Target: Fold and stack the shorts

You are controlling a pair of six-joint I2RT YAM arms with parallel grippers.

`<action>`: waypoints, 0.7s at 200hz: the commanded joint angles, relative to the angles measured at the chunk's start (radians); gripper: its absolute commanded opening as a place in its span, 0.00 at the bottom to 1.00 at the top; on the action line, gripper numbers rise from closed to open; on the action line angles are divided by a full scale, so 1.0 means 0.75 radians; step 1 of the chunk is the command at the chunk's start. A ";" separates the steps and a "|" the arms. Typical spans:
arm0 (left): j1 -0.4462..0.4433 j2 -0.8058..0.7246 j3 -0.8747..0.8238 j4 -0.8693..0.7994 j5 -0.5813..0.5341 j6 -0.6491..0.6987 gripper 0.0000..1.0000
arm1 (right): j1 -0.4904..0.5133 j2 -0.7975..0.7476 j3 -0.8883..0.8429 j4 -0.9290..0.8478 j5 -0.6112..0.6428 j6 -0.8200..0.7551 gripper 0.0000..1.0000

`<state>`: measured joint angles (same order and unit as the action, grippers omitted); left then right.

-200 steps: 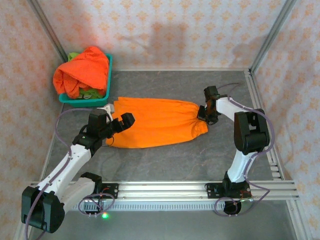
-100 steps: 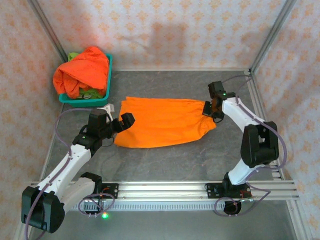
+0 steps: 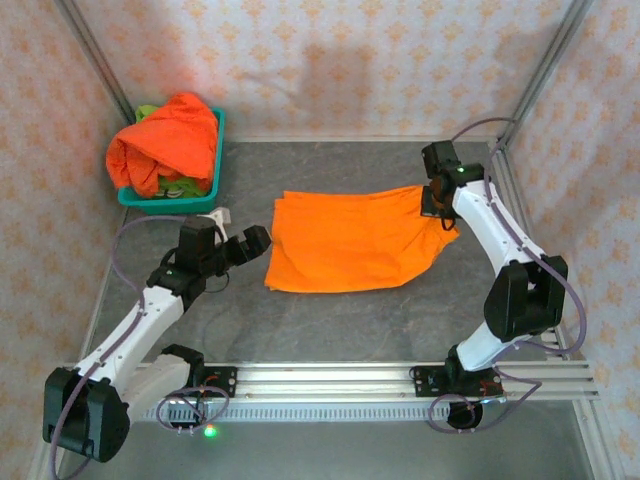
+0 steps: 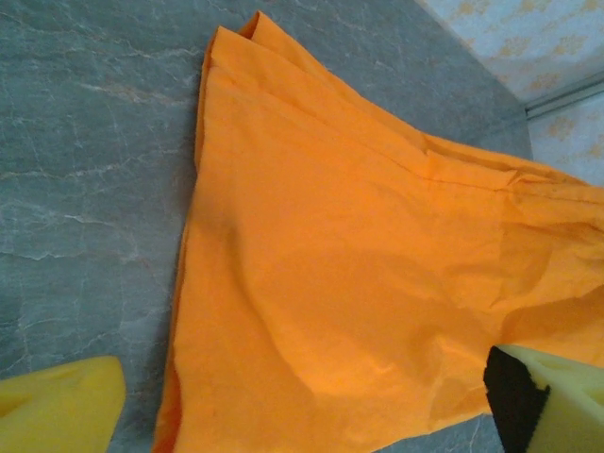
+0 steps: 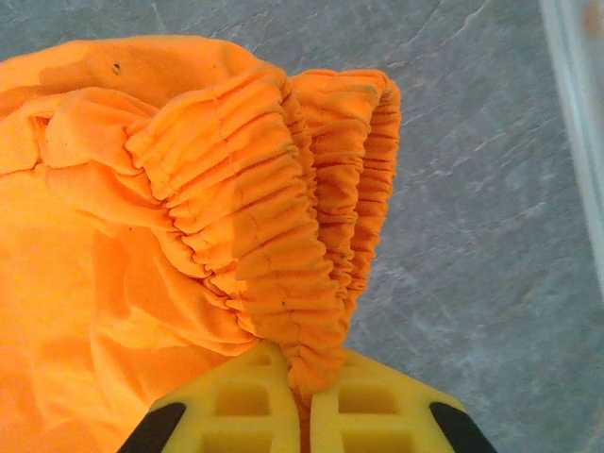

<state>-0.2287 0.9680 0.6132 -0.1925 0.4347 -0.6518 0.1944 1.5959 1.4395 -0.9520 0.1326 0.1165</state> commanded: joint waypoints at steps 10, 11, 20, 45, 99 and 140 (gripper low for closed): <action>-0.040 0.091 0.122 -0.019 0.026 0.046 0.89 | 0.021 -0.007 0.124 -0.102 0.154 -0.066 0.00; -0.042 0.097 0.126 -0.019 0.026 0.048 0.88 | 0.021 -0.007 0.127 -0.104 0.155 -0.066 0.00; -0.057 0.142 0.162 -0.018 0.030 0.052 0.84 | 0.024 -0.001 0.146 -0.112 0.160 -0.073 0.00; -0.112 0.288 0.259 0.000 0.015 0.051 0.61 | 0.031 0.015 0.197 -0.135 0.182 -0.091 0.00; -0.250 0.627 0.438 0.084 -0.039 0.020 0.19 | 0.061 0.055 0.304 -0.194 0.294 -0.161 0.00; -0.305 0.919 0.655 0.048 -0.084 0.040 0.03 | 0.095 0.067 0.372 -0.221 0.355 -0.215 0.00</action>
<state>-0.4454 1.5700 1.0077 -0.1646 0.4107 -0.6346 0.2527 1.6394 1.6669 -1.0821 0.3183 -0.0082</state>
